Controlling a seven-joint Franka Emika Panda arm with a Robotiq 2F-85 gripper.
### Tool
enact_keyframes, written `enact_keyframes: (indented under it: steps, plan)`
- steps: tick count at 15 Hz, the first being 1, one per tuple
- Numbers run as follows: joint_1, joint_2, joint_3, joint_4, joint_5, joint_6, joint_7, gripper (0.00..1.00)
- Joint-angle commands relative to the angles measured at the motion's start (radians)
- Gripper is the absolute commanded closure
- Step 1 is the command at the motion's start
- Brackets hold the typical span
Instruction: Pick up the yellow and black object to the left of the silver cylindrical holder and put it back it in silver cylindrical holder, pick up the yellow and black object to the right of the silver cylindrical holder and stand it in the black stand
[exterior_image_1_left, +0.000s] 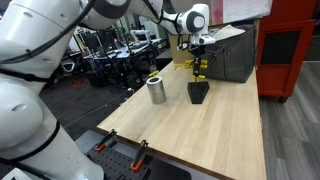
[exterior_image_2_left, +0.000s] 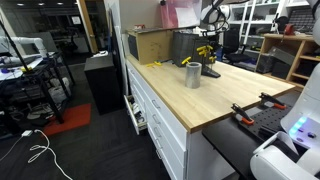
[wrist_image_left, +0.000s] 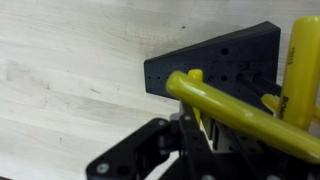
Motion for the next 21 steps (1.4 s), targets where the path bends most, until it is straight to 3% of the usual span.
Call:
enact_keyframes:
  steps: [1, 21]
  plan:
    - [0.010, -0.024, -0.012, -0.033, -0.018, 0.030, -0.001, 0.96]
    - [-0.008, 0.013, 0.015, -0.031, 0.034, 0.006, -0.008, 0.96]
